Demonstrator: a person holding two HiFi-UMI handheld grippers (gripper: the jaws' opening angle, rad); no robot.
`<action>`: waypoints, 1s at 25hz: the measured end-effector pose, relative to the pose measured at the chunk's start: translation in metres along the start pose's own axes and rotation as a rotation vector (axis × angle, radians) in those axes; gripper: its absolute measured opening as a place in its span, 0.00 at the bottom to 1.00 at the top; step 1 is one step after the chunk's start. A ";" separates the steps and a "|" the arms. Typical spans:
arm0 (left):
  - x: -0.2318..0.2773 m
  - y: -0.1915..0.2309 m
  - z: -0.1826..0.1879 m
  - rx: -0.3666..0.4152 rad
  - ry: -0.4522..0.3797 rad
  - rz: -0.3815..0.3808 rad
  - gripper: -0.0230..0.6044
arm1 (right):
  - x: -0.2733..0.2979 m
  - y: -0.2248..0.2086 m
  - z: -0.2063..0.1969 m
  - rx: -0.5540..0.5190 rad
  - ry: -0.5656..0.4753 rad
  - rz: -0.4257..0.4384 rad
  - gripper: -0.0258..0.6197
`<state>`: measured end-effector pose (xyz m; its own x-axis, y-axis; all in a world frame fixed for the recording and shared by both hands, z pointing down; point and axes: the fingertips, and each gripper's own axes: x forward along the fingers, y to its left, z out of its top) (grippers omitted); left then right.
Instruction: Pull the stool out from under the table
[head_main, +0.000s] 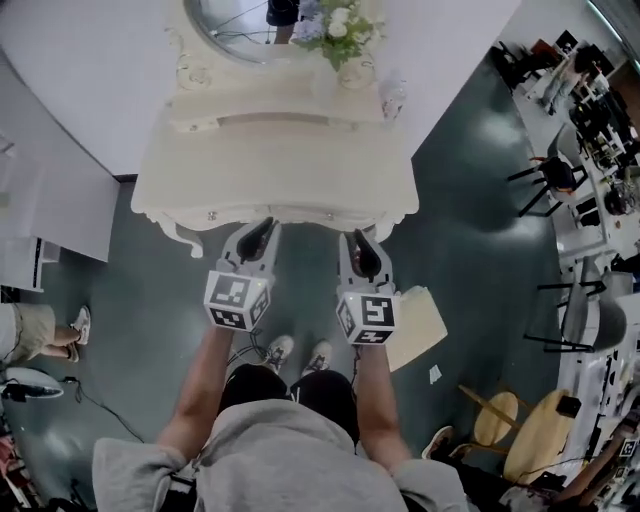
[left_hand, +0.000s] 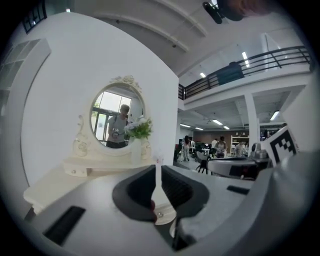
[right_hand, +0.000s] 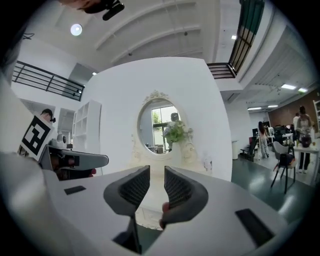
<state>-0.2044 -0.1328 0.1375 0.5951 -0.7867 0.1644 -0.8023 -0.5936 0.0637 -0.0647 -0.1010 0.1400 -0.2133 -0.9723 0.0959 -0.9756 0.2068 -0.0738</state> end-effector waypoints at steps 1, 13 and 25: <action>-0.008 0.009 0.003 0.000 0.000 0.020 0.09 | 0.003 0.011 0.003 -0.009 0.000 0.014 0.19; -0.059 0.057 0.010 0.020 0.018 0.125 0.05 | 0.025 0.080 0.017 -0.053 0.014 0.095 0.10; -0.061 0.074 0.015 0.016 0.005 0.141 0.05 | 0.034 0.087 0.019 -0.051 0.009 0.101 0.07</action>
<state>-0.2997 -0.1311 0.1173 0.4763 -0.8615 0.1758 -0.8769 -0.4800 0.0236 -0.1559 -0.1179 0.1184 -0.3111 -0.9451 0.0998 -0.9504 0.3094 -0.0327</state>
